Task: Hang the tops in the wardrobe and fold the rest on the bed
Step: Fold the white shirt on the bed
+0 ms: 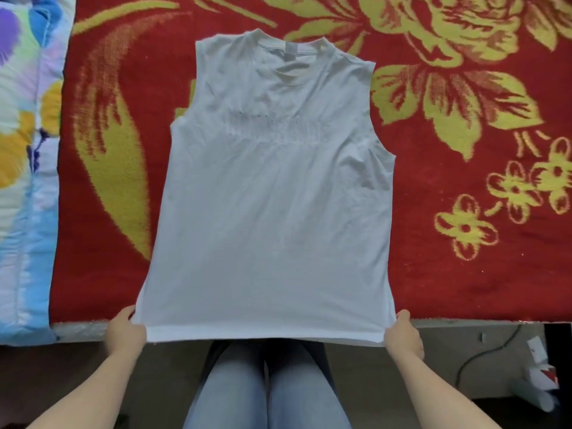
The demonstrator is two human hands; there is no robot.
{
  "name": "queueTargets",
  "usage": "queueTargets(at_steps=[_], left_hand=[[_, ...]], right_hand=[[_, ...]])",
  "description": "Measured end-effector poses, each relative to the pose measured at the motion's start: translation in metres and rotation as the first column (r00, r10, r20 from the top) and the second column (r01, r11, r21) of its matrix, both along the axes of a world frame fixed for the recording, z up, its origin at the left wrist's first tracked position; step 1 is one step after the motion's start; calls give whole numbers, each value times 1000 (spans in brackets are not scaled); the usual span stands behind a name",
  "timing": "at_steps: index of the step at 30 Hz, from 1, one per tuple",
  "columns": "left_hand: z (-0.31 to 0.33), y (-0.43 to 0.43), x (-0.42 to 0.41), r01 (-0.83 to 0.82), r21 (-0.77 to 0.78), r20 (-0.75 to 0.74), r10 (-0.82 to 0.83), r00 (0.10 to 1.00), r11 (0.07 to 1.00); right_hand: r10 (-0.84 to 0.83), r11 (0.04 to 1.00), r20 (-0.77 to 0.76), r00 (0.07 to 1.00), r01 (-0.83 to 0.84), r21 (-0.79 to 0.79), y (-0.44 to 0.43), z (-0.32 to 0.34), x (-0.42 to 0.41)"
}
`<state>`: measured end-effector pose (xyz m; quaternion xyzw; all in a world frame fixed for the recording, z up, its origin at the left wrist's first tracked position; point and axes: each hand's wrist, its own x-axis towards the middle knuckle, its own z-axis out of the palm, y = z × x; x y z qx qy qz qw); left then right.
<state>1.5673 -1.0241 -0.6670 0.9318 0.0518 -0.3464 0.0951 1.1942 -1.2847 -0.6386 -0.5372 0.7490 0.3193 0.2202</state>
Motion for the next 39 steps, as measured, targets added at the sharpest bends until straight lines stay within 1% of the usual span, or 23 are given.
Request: queueTargets(at_steps=[3,5,6,8,11,14,17,20,24,27,29,32,34,36,38,39], left_hand=[[-2,11,-12,64,73,-37,-62,997,995],[0,5,-15,113,119,-66,-106,992,987],[2,-3,-14,130,161,-69,-120,990,978],[7,-27,-5,139,204,-14,-140,990,969],[14,-76,15,170,134,102,-184,978,976],[18,-130,38,221,32,154,-224,962,975],[19,-184,61,303,-62,199,-286,937,951],[15,-238,85,376,-110,258,-338,905,920],[8,-289,113,429,-127,323,-372,870,894],[-2,-325,140,476,-133,382,-398,834,869],[-7,-345,157,511,-122,410,-426,807,851],[-14,-372,182,564,-97,426,-478,768,820],[-18,-392,197,609,-74,439,-523,731,790],[-19,-411,210,654,-38,451,-571,686,755],[-21,-433,225,683,-18,469,-597,651,730],[-23,-445,232,684,-28,467,-596,653,729]], right_hand=[[50,996,-123,991,-40,84,10,-2,1],[78,993,-167,983,-62,95,5,-2,12],[90,994,-158,983,-79,73,-1,-2,20],[132,991,-96,987,-133,-8,-21,0,42],[263,959,-5,965,-262,-108,-60,6,84],[333,929,58,941,-317,-191,-100,15,127],[419,888,96,903,-385,-251,-139,19,165],[495,846,127,860,-442,-299,-178,15,201],[600,781,167,782,-528,-334,-221,6,241],[689,711,172,704,-612,-347,-260,-7,270],[742,657,151,653,-664,-357,-280,-15,284],[817,556,78,572,-744,-369,-309,-32,297],[843,508,37,537,-770,-385,-331,-39,305],[851,481,18,525,-765,-429,-354,-40,311],[830,506,46,557,-715,-483,-377,-42,319],[810,534,65,583,-686,-494,-388,-42,323]])
